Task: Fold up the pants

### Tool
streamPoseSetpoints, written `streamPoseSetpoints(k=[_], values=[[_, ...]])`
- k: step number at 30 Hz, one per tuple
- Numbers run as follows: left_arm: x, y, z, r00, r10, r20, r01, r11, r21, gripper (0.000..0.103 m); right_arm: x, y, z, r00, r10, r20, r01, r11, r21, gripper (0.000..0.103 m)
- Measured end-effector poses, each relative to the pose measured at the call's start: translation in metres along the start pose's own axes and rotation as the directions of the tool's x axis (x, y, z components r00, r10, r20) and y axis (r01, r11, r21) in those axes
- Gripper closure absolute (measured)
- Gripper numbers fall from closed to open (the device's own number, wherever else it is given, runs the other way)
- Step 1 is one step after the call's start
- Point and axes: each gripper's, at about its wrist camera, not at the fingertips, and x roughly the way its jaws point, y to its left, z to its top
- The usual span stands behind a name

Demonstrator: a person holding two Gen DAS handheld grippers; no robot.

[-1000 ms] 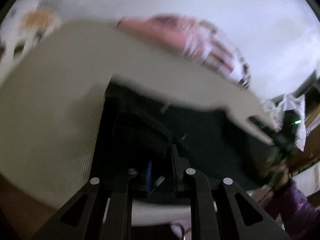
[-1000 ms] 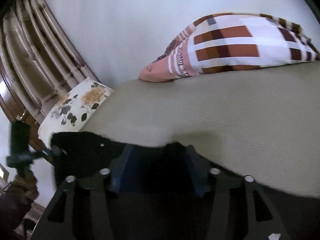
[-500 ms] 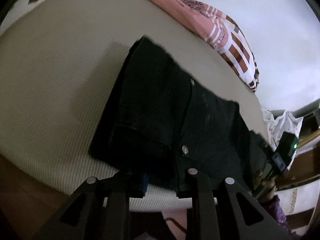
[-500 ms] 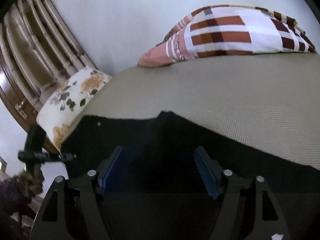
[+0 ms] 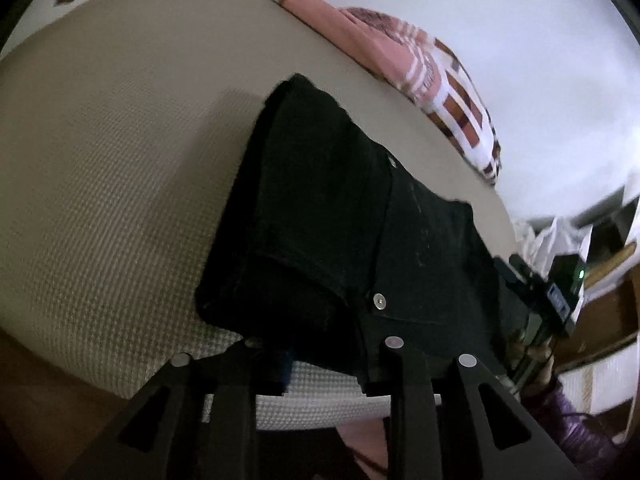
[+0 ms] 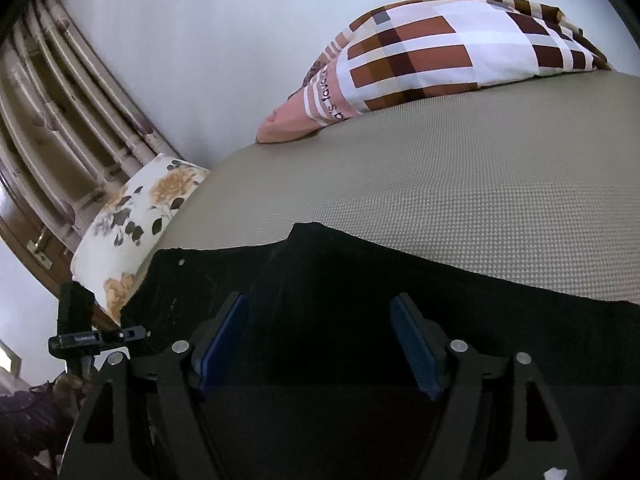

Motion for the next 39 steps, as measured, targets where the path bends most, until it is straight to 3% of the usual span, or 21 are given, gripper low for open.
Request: streamPoseSetpoints(k=[4, 7, 8, 9, 10, 11, 12, 14, 17, 19, 20, 21, 22, 23, 25, 29, 31, 33, 36, 38, 39], values=[[0.001, -0.004, 0.008, 1.0, 0.004, -0.016, -0.003, 0.999, 0.04, 0.073, 0.0, -0.001, 0.0, 1.0, 0.001, 0.003, -0.001, 1.0, 0.005, 0.024], [-0.011, 0.002, 0.015, 0.999, 0.025, 0.032, -0.027, 0.998, 0.053, 0.069, -0.002, -0.005, 0.001, 1.0, 0.008, 0.01, -0.009, 1.0, 0.028, 0.022], [-0.014, 0.009, 0.017, 0.999, 0.023, 0.05, -0.025, 0.999, 0.041, 0.053, -0.002, -0.007, 0.001, 1.0, 0.011, 0.01, -0.012, 0.999, 0.04, 0.022], [-0.017, 0.019, 0.019, 0.998, 0.024, 0.06, -0.025, 0.999, 0.022, 0.046, -0.002, -0.009, 0.001, 1.0, 0.015, 0.012, -0.015, 0.999, 0.051, 0.021], [-0.02, 0.03, 0.021, 0.992, 0.103, 0.077, -0.104, 0.995, 0.004, 0.042, -0.003, -0.012, 0.002, 1.0, 0.018, 0.016, -0.019, 0.998, 0.065, 0.02], [-0.019, 0.039, 0.023, 0.988, 0.138, 0.069, -0.138, 0.99, 0.003, 0.037, -0.004, -0.014, 0.002, 0.999, 0.024, 0.021, -0.025, 0.997, 0.078, 0.02], [-0.022, 0.045, 0.024, 0.992, 0.098, 0.074, -0.099, 0.995, 0.01, 0.035, -0.005, -0.016, 0.002, 0.999, 0.027, 0.025, -0.029, 0.996, 0.085, 0.019], [-0.023, 0.044, 0.028, 0.992, 0.109, 0.06, -0.11, 0.994, 0.012, 0.032, -0.005, -0.02, 0.002, 0.999, 0.035, 0.028, -0.038, 0.993, 0.108, 0.017], [-0.028, 0.023, 0.031, 0.969, 0.222, 0.11, -0.232, 0.969, 0.089, 0.03, -0.004, -0.027, 0.004, 0.999, 0.043, 0.025, -0.047, 0.989, 0.139, 0.016], [-0.042, 0.008, 0.031, 0.933, 0.303, 0.194, -0.323, 0.943, 0.079, 0.028, -0.006, -0.031, 0.004, 0.998, 0.051, 0.032, -0.055, 0.987, 0.154, 0.016], [-0.045, 0.003, 0.03, 0.894, 0.387, 0.226, -0.411, 0.908, 0.074, 0.023, -0.007, -0.033, 0.005, 0.998, 0.054, 0.036, -0.059, 0.985, 0.161, 0.016], [-0.049, -0.005, 0.03, 0.809, 0.524, 0.265, -0.554, 0.831, 0.047, 0.023, -0.008, -0.035, 0.005, 0.997, 0.058, 0.041, -0.064, 0.983, 0.173, 0.015], [-0.053, -0.013, 0.029, 0.756, 0.583, 0.299, -0.617, 0.787, 0.026, 0.023, -0.008, -0.038, 0.005, 0.997, 0.062, 0.044, -0.069, 0.98, 0.186, 0.015], [-0.056, -0.02, 0.028, 0.75, 0.574, 0.33, -0.615, 0.788, 0.025, 0.023, -0.009, -0.041, 0.006, 0.997, 0.069, 0.046, -0.077, 0.977, 0.199, 0.015], [-0.051, -0.04, 0.026, 0.823, 0.452, 0.344, -0.511, 0.854, 0.1, 0.022, -0.01, -0.049, 0.009, 0.995, 0.091, 0.052, -0.1, 0.967, 0.234, 0.015], [-0.004, -0.081, 0.016, 0.879, 0.382, 0.286, -0.459, 0.84, 0.289, 0.02, -0.044, -0.052, 0.018, 0.981, 0.128, 0.146, -0.164, 0.949, 0.268, 0.015], [0.032, -0.085, 0.013, 0.881, 0.415, 0.229, -0.473, 0.806, 0.355, 0.02, -0.071, -0.045, 0.018, 0.973, 0.161, 0.168, -0.199, 0.95, 0.241, 0.014], [0.052, -0.081, 0.01, 0.875, 0.439, 0.203, -0.484, 0.797, 0.362, 0.019, -0.096, -0.037, 0.007, 0.975, 0.161, 0.155, -0.189, 0.964, 0.189, 0.009], [0.05, -0.074, 0.013, 0.889, 0.4, 0.224, -0.454, 0.833, 0.316, 0.011, -0.115, -0.042, -0.026, 0.997, 0.051, 0.055, -0.057, 0.989, 0.133, 0.008], [0.055, -0.071, 0.018, 0.886, 0.411, 0.216, -0.461, 0.835, 0.301, 0.002, -0.127, -0.06, -0.047, 0.999, -0.047, 0.005, 0.046, 0.989, 0.139, 0.008], [0.056, -0.069, 0.019, 0.885, 0.414, 0.213, -0.462, 0.837, 0.292, 0.001, -0.136, -0.075, -0.054, 0.997, -0.074, -0.007, 0.074, 0.982, 0.174, 0.022]])
